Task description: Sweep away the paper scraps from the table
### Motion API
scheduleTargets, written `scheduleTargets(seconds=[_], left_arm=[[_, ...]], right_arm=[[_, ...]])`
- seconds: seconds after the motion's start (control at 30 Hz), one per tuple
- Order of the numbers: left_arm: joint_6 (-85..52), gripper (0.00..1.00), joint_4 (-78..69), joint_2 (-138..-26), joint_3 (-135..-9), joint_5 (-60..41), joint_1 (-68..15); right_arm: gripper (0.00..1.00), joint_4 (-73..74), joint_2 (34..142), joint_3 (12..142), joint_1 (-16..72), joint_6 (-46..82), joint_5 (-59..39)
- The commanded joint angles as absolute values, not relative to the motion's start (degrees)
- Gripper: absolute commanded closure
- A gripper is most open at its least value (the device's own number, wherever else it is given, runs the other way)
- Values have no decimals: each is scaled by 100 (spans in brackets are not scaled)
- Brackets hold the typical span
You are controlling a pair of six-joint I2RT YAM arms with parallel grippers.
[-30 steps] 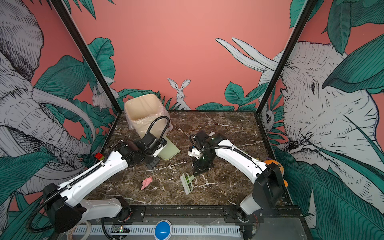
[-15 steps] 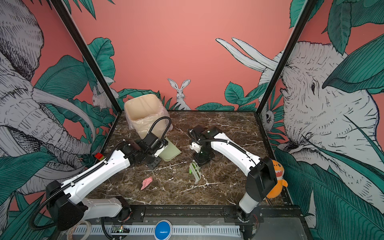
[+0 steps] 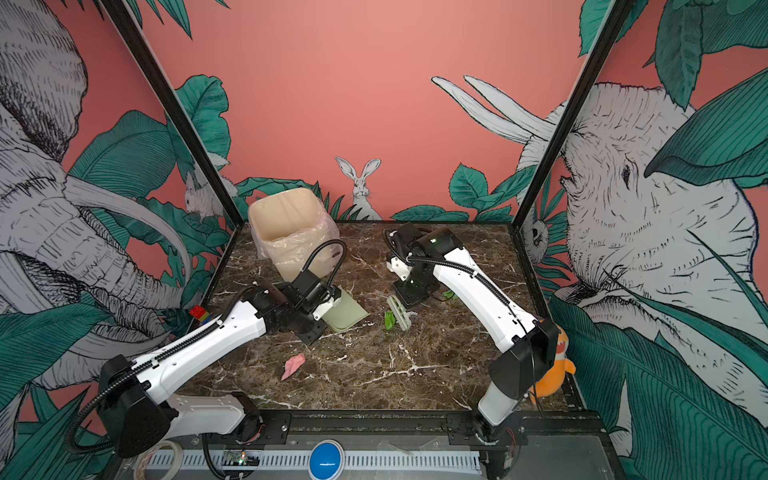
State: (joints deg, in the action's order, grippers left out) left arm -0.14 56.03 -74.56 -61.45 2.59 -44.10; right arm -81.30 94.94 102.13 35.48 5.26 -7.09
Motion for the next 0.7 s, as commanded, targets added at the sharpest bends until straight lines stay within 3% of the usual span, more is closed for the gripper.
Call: scheduleTargets(seconds=[0.0,0.33,0.67], left_arm=[[-189,89,5391,-7696,-6003,0,-4711],[-78,89,4793,-8340,-5936,-161,-5052],[219,89,4629,-8674,-5898,-234,-5115]], right_arm=[[100,-8704,9765,10450,3389,346,77],[100,-8782,10703,11098,3270,233,1029],[100,-8590,10973,10999,3249,294,930]])
